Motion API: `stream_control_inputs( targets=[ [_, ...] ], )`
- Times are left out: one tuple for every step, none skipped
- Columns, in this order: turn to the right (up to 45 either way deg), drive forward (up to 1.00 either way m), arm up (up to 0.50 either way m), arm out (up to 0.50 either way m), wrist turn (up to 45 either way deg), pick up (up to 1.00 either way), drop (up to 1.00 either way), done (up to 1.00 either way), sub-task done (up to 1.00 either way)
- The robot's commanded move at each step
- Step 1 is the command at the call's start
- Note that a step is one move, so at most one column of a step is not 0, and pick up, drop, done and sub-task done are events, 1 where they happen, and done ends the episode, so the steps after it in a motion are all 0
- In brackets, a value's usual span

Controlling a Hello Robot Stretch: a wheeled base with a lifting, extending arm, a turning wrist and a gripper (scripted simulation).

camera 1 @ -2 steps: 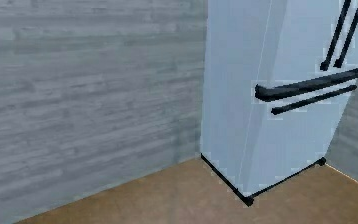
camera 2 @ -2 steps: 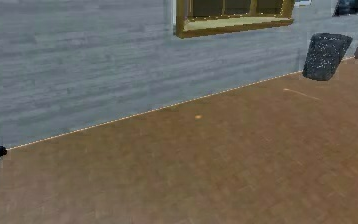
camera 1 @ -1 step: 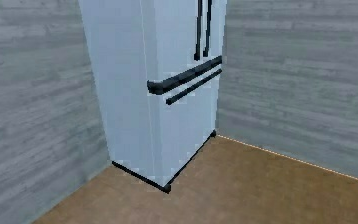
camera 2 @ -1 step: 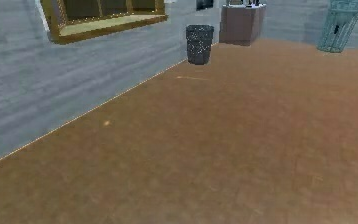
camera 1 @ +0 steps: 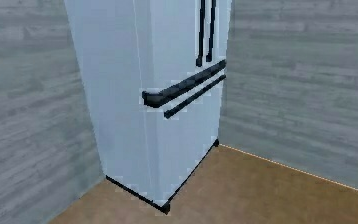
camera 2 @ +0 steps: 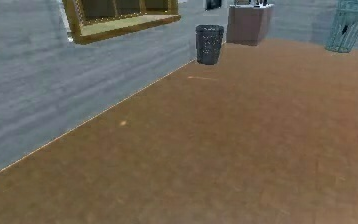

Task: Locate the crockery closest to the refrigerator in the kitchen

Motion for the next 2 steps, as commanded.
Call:
stream_control_inputs(
  targets=[
    [12.0,0.0,0.0,0.0,0.0,0.0,0.0,0.0,0.0],
    [0.0,0.35,0.0,0.0,0.0,0.0,0.0,0.0,0.0]
  ],
)
